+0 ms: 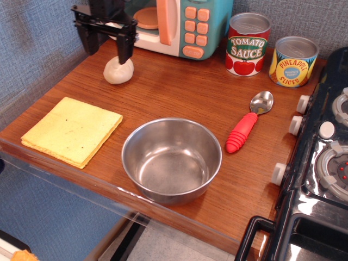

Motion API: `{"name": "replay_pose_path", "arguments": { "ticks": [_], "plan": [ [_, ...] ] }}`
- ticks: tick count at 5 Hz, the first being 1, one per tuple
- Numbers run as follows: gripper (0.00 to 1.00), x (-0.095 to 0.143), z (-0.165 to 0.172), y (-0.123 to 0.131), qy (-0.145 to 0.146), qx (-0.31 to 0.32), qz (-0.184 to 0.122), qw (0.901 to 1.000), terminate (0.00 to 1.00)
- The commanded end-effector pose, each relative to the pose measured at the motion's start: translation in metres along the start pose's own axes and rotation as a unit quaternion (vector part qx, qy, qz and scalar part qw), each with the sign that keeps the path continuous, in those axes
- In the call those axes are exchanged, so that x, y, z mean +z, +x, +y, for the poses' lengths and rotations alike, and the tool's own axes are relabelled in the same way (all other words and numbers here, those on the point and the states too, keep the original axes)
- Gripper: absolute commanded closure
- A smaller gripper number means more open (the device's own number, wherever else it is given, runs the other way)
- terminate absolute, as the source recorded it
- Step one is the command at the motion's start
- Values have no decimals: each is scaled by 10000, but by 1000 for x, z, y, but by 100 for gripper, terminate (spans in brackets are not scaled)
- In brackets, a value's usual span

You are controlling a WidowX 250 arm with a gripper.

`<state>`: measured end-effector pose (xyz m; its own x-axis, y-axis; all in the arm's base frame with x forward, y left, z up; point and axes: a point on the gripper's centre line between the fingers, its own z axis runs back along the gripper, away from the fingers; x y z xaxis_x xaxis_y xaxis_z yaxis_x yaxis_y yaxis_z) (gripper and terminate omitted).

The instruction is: Put potato into the bowl

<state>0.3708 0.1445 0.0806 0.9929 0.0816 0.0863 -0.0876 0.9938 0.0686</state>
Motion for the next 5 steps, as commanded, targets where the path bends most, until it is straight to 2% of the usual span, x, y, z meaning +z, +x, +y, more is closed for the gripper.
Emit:
{"name": "replay_pose_path", "arguments": {
  "ticks": [1, 2, 3, 5],
  "plan": [
    [0, 10, 12, 28, 332, 324, -291, 9985, 0],
    [0, -1, 25, 36, 470, 421, -181, 9978, 0],
    [0, -9, 34, 31, 608, 483, -40, 9970, 0],
    [0, -36, 25, 17, 541, 528, 263, 9968, 0]
  ]
}}
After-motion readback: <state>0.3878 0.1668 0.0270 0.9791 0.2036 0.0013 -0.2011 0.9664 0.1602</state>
